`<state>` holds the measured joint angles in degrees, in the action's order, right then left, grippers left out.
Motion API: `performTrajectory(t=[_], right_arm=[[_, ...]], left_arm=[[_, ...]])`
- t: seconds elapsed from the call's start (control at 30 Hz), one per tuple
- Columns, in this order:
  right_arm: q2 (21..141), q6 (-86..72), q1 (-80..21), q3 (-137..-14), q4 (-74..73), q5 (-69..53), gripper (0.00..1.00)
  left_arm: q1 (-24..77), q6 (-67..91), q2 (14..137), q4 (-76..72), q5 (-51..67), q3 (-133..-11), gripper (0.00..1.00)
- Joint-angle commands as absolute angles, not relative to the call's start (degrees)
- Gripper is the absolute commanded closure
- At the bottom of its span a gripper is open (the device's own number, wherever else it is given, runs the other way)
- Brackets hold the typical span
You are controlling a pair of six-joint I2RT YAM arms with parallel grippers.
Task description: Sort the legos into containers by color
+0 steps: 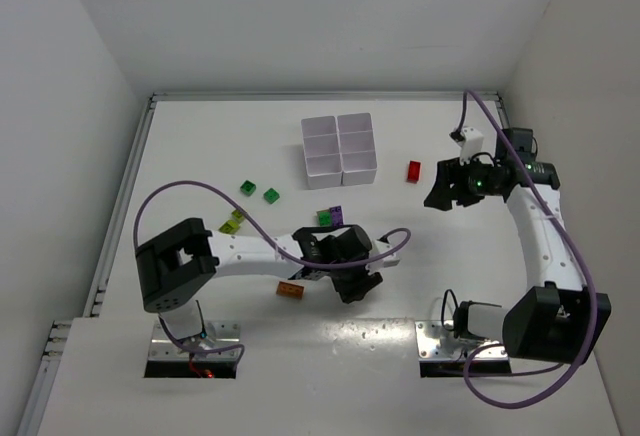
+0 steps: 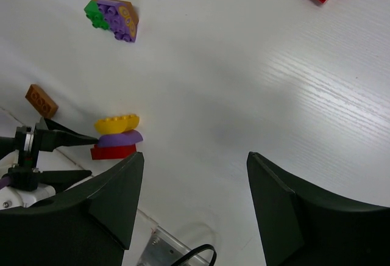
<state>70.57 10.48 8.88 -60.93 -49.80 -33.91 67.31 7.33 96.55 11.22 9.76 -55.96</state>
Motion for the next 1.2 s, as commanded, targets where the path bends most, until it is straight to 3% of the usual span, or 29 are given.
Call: performTrajectory(t=[0.0, 0.47, 0.7, 1.0, 1.17], right_arm=[[70.84, 10.11, 9.14, -60.73, -49.22, -35.51, 0.31], [70.84, 11.78, 9.67, -61.26, -50.27, -35.51, 0.31], [71.37, 11.78, 10.20, -60.21, -50.27, -37.08, 0.31], [73.21, 10.11, 10.20, -60.20, -48.52, -38.67, 0.31], [74.26, 9.49, 10.20, -60.82, -48.52, -38.67, 0.31]], left_arm=[[67.32, 12.04, 98.08, 11.59, 9.59, -60.73, 0.43], [67.85, 15.03, 104.15, 14.15, 3.08, -64.51, 0.49], [67.85, 12.83, 97.92, 14.77, -2.99, -63.90, 0.22], [67.85, 11.25, 97.37, 14.77, -7.21, -61.96, 0.21], [67.85, 11.95, 100.46, 14.77, -2.64, -64.25, 0.20]])
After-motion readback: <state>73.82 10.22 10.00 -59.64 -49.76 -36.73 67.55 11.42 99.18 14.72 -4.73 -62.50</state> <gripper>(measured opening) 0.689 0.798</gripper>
